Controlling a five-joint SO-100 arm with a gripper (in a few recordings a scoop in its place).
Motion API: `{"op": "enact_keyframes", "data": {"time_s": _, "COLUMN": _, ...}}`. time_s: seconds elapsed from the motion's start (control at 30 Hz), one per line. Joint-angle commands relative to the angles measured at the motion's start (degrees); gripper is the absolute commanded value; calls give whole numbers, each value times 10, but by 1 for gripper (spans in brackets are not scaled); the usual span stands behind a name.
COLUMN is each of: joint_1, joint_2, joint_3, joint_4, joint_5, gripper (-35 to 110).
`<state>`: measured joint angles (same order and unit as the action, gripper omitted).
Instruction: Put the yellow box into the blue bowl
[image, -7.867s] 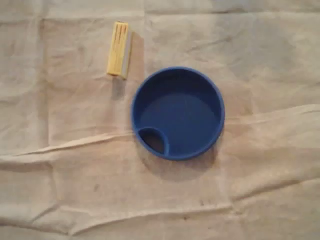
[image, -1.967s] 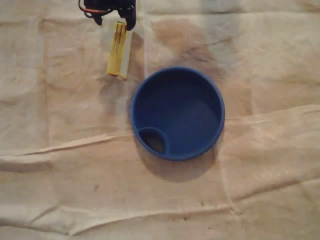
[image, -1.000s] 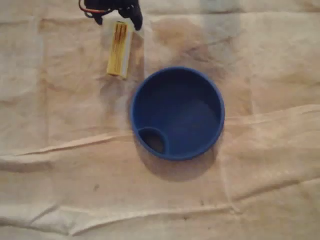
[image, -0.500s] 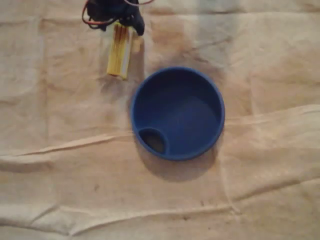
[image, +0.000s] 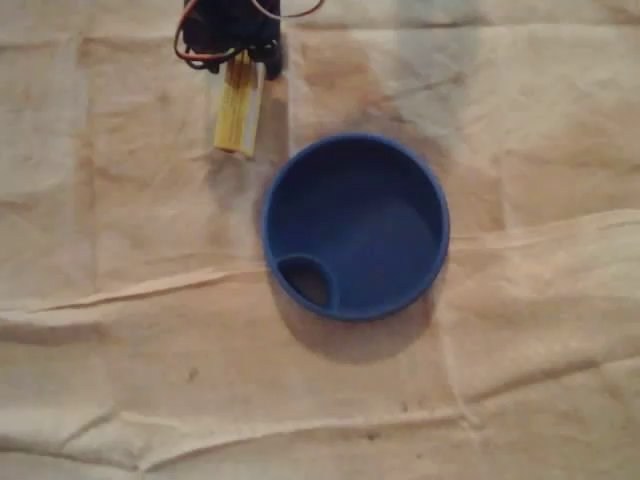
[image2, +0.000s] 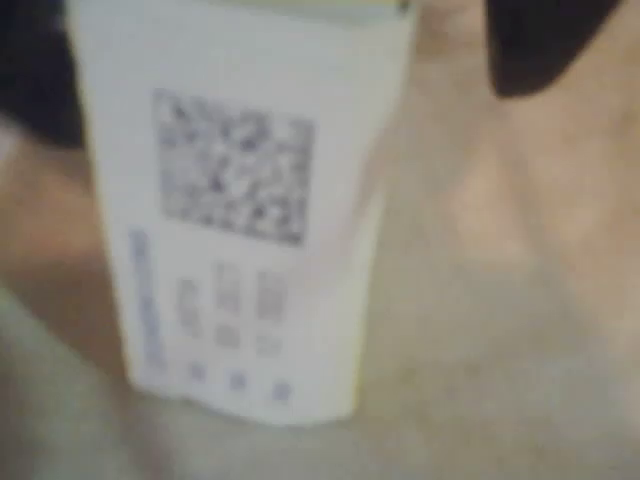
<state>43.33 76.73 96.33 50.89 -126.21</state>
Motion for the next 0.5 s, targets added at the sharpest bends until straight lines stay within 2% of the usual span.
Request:
{"op": "enact_keyframes", "data": {"time_s": 0.0, "joint_1": 5, "joint_2": 14, "joint_3": -2, "joint_4": -3, "joint_5": 5, "gripper": 16}}
{"op": "enact_keyframes", "data": {"time_s": 0.33, "joint_1": 6, "joint_2": 20, "joint_3": -2, "joint_4": -2, "joint_5": 6, "gripper": 0}}
{"op": "enact_keyframes", "data": {"time_s": 0.47, "joint_1": 7, "joint_2": 21, "joint_3": -3, "joint_4": -2, "joint_5": 6, "gripper": 0}}
